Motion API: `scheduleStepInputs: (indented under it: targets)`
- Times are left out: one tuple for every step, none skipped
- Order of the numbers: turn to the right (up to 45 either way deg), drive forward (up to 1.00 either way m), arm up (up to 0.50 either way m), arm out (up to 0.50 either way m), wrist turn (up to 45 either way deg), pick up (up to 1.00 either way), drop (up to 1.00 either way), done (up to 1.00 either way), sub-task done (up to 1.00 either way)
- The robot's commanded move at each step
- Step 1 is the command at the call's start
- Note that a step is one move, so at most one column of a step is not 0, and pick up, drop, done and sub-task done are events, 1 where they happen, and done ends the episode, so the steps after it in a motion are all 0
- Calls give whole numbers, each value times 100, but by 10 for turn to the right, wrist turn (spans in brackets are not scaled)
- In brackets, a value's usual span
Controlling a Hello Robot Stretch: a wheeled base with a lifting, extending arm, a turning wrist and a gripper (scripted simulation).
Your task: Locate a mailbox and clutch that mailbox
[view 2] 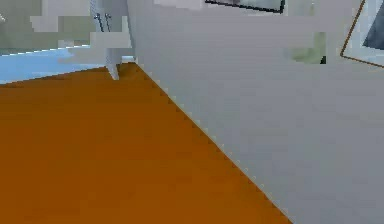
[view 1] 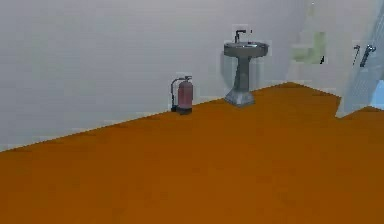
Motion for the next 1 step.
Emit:
scheduleStepInputs:
  targets:
    - [-450, 0, 0, 0, 0, 0, 0, 0, 0]
